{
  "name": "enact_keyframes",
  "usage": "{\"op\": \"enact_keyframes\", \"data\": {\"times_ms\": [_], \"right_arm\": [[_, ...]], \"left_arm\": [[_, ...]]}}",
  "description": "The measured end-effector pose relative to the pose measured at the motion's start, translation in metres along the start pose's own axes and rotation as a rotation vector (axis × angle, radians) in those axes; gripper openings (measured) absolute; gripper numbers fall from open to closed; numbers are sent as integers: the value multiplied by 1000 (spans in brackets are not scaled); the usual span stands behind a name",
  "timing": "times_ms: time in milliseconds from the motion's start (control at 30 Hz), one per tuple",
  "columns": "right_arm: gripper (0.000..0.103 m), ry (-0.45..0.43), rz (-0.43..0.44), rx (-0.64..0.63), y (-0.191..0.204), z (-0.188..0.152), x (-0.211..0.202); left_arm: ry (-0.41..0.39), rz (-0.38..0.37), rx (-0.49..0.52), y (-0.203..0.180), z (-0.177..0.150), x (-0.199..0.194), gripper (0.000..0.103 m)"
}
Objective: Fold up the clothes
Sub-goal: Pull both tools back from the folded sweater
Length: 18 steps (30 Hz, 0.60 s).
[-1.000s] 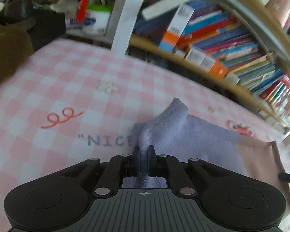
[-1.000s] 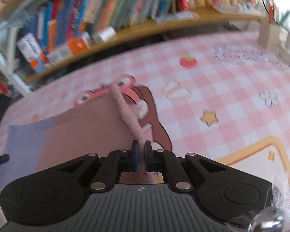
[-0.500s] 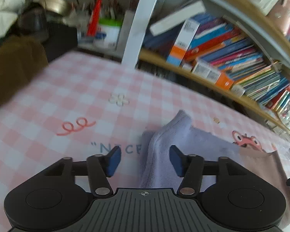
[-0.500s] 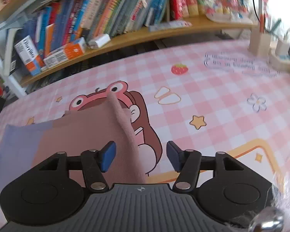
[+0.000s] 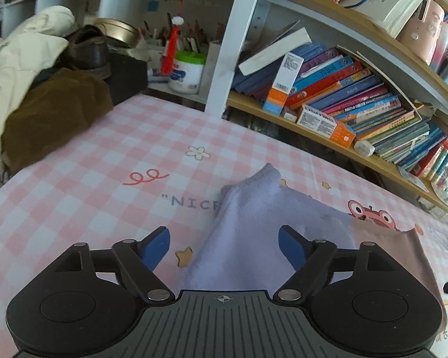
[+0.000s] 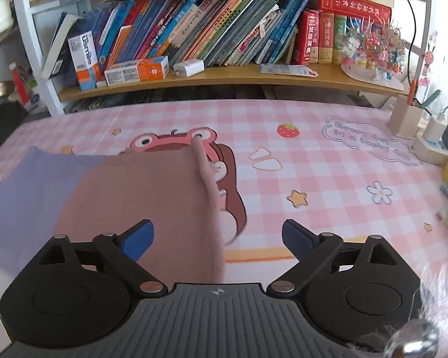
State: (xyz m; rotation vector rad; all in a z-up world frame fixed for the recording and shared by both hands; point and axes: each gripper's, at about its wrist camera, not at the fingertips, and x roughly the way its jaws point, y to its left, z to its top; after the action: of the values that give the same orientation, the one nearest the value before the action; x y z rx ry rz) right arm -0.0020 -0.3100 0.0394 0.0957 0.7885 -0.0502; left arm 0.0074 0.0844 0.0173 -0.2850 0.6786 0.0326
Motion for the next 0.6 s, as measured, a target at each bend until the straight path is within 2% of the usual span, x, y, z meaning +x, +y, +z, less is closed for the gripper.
{"op": "enact_keyframes", "data": {"times_ms": [367, 600], "right_arm": [[94, 45, 50, -45, -26, -50, -33], [94, 47, 89, -58, -45, -75, -55]], "left_arm": [[6, 29, -25, -48, -51, -51, 87], [46, 46, -47, -75, -89, -74, 88]]}}
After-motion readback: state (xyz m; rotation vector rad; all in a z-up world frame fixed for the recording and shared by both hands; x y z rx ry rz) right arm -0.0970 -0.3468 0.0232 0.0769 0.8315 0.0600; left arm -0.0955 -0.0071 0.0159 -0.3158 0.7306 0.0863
